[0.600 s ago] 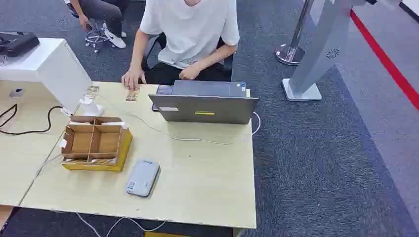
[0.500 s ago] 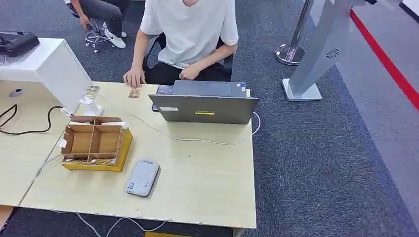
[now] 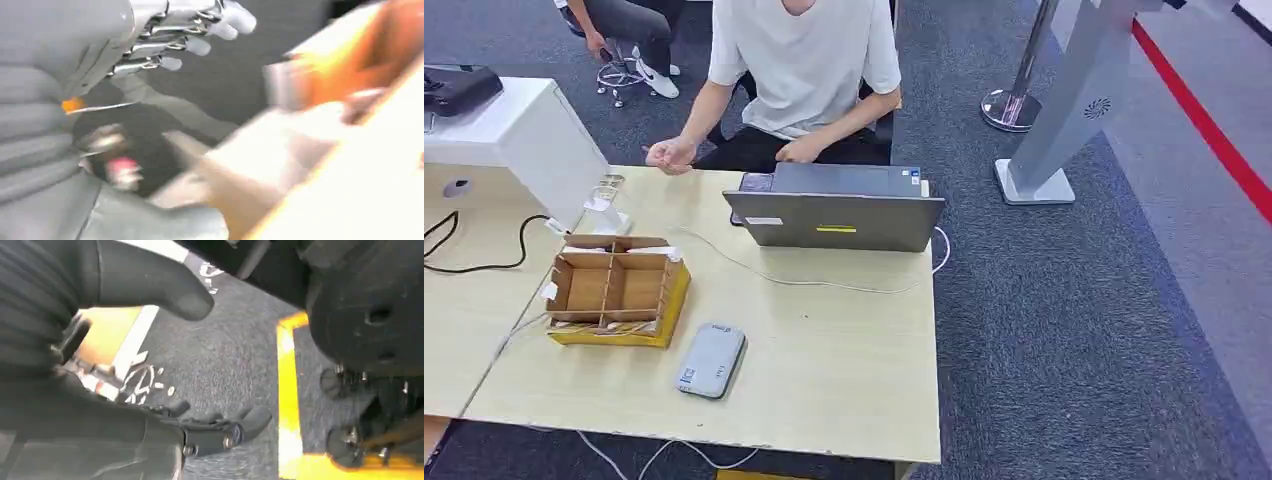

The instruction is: Pass the card to the sensor for recognition and then transmit it.

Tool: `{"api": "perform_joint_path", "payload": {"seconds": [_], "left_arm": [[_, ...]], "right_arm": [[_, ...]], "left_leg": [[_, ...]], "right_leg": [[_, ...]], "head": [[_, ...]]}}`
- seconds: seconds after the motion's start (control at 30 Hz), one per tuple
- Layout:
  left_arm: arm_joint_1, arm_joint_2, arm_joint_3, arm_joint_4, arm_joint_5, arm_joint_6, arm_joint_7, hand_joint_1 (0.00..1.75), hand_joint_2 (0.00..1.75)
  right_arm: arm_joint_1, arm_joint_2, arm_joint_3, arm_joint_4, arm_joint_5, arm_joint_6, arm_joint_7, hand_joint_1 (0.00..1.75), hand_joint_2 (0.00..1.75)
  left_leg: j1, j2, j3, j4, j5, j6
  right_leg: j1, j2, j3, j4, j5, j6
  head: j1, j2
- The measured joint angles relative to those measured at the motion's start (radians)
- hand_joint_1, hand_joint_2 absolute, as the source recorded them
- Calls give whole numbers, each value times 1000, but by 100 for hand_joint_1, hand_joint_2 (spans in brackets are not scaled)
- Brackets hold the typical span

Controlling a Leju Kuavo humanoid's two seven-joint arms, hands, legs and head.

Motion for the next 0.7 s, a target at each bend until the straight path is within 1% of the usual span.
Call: {"api": "perform_joint_path", "payload": {"seconds": [0.03, 0.07, 0.1, 0.13, 0.17, 0.2, 0.23, 0.27, 0.3, 0.33, 0.37, 0.4, 0.43, 0.47, 0.5, 0.53, 0.57, 0.6, 0.63, 0.67, 0.7], "left_arm": [[-14, 128, 21, 30, 13, -19, 32, 0, 175], [-32, 238, 38, 77, 17, -27, 66, 0, 175], [-50, 341, 43, 115, 15, -26, 86, 0, 175], [-71, 425, 43, 145, 10, -24, 101, 0, 175], [-97, 520, 43, 179, 10, -26, 124, 0, 175], [-131, 597, 43, 210, 22, -51, 161, 0, 175], [-166, 678, 43, 242, 36, -91, 213, 0, 175], [-201, 719, 43, 262, 24, -119, 233, 0, 175], [-239, 751, 31, 258, -20, -160, 200, 0, 175], [-281, 750, -2, 220, -81, -201, 140, 0, 175], [-313, 735, -43, 160, -124, -195, 121, 0, 175], [-332, 709, -99, 72, -176, -142, 111, 0, 175], [-332, 687, -151, -8, -211, -88, 114, 0, 175], [-323, 651, -209, -103, -247, -46, 124, 0, 175], [-317, 622, -255, -192, -309, 9, 130, 0, 175], [-323, 584, -310, -279, -405, 80, 154, 0, 175], [-354, 554, -379, -357, -517, 171, 200, 0, 175], [-386, 516, -479, -417, -637, 276, 252, 0, 175], [-405, 500, -571, -465, -762, 374, 281, 0, 175], [-426, 495, -648, -493, -872, 451, 297, 0, 175], [-448, 491, -722, -518, -959, 507, 312, 0, 175]], "right_arm": [[2, -31, 9, 0, 10, 26, -3, 0, 175], [5, -61, 22, 2, 21, 50, -7, 0, 175], [6, -88, 32, 3, 31, 59, -10, 0, 175], [7, -104, 42, 5, 39, 67, -16, 0, 175], [7, -131, 52, 5, 46, 71, -17, 0, 175], [7, -151, 60, 6, 53, 73, -19, 0, 175], [5, -165, 71, 6, 61, 79, -19, 0, 175], [4, -179, 77, 6, 65, 78, -18, 0, 175], [1, -179, 82, 6, 65, 68, -12, 0, 175], [-2, -179, 86, 6, 66, 50, -5, 0, 175], [-7, -179, 92, 6, 71, 39, -5, 0, 175], [-14, -178, 99, 6, 79, 25, -2, 0, 175], [-23, -174, 104, 6, 81, 15, 6, 0, 175], [-31, -168, 107, 5, 78, 9, 16, 0, 175], [-33, -162, 108, 5, 70, 2, 23, 0, 175], [-33, -159, 108, 5, 70, -4, 27, 0, 175], [-33, -157, 111, 5, 73, -8, 32, 0, 175], [-35, -156, 115, 5, 82, -10, 37, 0, 175], [-40, -156, 119, 5, 90, -12, 39, 0, 175], [-46, -156, 122, 5, 92, -13, 38, 0, 175], [-49, -156, 124, 5, 98, -12, 37, 0, 175]], "left_leg": [[0, 0, 0, 0, 0, -1], [1, 0, -1, 0, 2, -3], [2, -2, -1, 0, 2, -4], [2, -3, -3, 0, 3, -3], [2, -5, -3, 0, 4, -4], [2, -7, -4, 0, 5, -4], [4, -9, -6, 1, 6, -5], [5, -9, -5, 2, 6, -5], [4, -9, -5, 2, 6, -4], [3, -11, -6, 2, 8, -2], [1, -14, -7, 2, 9, -1], [1, -15, -7, 1, 9, 0], [0, -14, -7, 1, 10, 0], [0, -11, -7, 2, 10, 0], [0, -9, -7, 3, 10, 0], [0, -9, -8, 4, 11, 0], [0, -12, -11, 5, 14, 4], [0, -18, -14, 5, 17, 5], [0, -19, -17, 6, 17, 5], [0, -19, -18, 6, 17, 5], [0, -17, -20, 7, 18, 5]], "right_leg": [[1, 0, -1, 0, 0, 0], [2, -1, -4, 2, -1, -2], [2, -2, -5, 2, -1, -2], [3, -3, -5, 2, -1, -3], [3, -5, -5, 2, -1, -3], [3, -7, -5, 2, -1, -3], [3, -8, -5, 2, -1, -3], [5, -9, -9, 2, 0, -3], [4, -9, -9, 1, 0, -3], [2, -11, -8, 1, 0, -3], [1, -14, -8, 2, 1, -1], [0, -17, -7, 2, 2, 0], [0, -16, -7, 2, 4, -2], [1, -14, -9, 2, 5, -2], [1, -11, -11, 1, 6, -2], [1, -11, -13, 1, 8, 0], [0, -15, -13, 1, 9, 1], [0, -19, -12, 1, 11, 4], [0, -20, -14, 1, 11, 4], [0, -20, -16, 0, 13, 3], [0, -18, -16, 1, 15, 5]], "head": [[-3, 0], [-8, 0], [-10, 0], [-9, 0], [-10, 0], [-10, 0], [-10, 0], [-8, 0], [-6, 0], [-9, 0], [-9, 0], [-9, 0], [-9, 0], [-10, 0], [-9, 0], [-13, 0], [-13, 0], [-11, 0], [-7, 0], [-5, 0], [-4, 0]]}}
